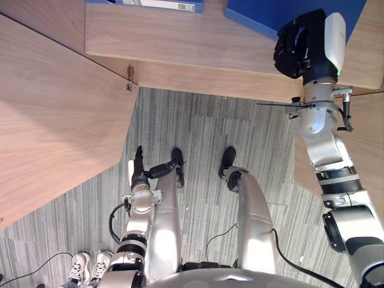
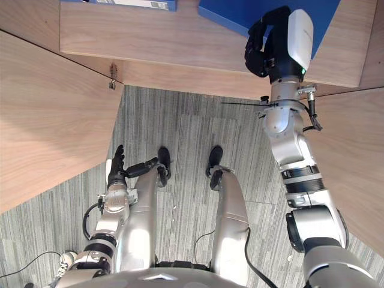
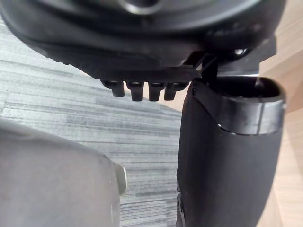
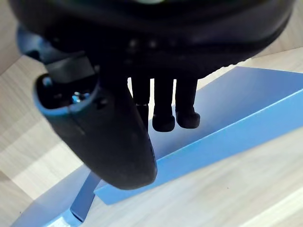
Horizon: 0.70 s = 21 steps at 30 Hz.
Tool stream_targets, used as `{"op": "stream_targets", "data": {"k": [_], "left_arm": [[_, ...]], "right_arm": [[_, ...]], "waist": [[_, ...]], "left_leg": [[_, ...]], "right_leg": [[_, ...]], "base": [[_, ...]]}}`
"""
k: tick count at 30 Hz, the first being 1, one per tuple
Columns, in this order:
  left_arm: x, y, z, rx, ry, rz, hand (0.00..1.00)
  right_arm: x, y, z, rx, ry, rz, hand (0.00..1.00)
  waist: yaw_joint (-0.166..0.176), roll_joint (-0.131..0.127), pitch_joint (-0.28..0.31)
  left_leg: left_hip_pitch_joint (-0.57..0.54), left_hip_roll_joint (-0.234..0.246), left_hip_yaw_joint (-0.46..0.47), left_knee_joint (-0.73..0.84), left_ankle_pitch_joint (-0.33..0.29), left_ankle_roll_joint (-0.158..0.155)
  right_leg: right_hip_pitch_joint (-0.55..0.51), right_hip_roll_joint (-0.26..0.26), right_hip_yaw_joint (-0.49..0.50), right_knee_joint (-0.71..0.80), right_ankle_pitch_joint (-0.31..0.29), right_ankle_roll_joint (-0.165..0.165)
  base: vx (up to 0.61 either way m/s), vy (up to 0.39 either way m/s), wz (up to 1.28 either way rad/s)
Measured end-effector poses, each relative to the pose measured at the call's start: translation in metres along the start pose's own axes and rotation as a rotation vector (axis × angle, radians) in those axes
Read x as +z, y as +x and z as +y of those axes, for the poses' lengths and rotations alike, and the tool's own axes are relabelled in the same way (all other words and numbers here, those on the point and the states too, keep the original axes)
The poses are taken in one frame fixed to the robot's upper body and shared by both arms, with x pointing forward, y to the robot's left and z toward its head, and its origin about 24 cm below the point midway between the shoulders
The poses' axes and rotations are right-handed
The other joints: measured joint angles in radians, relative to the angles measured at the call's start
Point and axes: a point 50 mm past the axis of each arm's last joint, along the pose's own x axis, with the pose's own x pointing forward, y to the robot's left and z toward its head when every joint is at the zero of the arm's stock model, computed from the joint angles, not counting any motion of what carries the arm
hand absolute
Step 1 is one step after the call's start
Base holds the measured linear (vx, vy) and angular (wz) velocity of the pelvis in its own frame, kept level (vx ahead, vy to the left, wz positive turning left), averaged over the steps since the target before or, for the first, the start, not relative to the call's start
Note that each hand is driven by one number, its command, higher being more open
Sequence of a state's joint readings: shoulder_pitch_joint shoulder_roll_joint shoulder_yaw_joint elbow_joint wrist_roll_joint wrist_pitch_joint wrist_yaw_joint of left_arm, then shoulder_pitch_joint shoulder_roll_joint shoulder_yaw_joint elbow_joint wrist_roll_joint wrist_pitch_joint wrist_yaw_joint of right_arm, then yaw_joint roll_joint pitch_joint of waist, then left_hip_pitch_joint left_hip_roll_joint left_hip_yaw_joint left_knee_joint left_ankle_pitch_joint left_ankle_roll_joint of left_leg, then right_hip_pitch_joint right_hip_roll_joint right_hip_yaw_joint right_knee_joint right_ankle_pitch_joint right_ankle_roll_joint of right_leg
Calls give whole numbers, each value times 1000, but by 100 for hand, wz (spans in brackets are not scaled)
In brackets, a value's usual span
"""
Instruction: Walk over to the cabinet, pick up the folder, carry it to the office cabinet, place the folder inside the office cabinet, then close the office cabinet door
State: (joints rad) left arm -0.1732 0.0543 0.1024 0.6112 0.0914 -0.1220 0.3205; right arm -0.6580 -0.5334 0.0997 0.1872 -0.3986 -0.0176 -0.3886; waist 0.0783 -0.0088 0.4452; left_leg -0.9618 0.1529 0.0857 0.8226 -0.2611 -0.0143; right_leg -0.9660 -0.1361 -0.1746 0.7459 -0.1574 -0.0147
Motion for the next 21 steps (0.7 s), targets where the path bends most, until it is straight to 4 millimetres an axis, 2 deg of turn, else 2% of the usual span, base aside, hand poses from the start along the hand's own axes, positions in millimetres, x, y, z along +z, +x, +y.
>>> {"op": "stream_targets", "data": {"k": [7, 13, 21], "left_arm": [[0, 0, 1, 1, 4, -2, 100], [1, 1, 1, 2, 3, -4, 100], [1, 1, 2, 6, 0, -9, 100]], "right_arm": [[-9, -10, 15, 82, 6, 48, 0], [-20, -11, 19, 102, -3, 97, 0], [-21, 13, 15, 72, 1, 135, 0]], "waist": [[3, 0, 0], [4, 0, 0], [4, 0, 0]], "left_leg": [[-1, 0, 0, 0, 0, 0], [-5, -1, 0, -6, 0, 0], [-15, -5, -1, -20, 4, 1]], "right_leg": [[0, 0, 0, 0, 0, 0], [-4, -1, -1, -6, 0, 1], [-16, -4, -2, -11, 1, 2]], "base": [[0, 0, 0], [0, 0, 0], [1, 2, 0]]}}
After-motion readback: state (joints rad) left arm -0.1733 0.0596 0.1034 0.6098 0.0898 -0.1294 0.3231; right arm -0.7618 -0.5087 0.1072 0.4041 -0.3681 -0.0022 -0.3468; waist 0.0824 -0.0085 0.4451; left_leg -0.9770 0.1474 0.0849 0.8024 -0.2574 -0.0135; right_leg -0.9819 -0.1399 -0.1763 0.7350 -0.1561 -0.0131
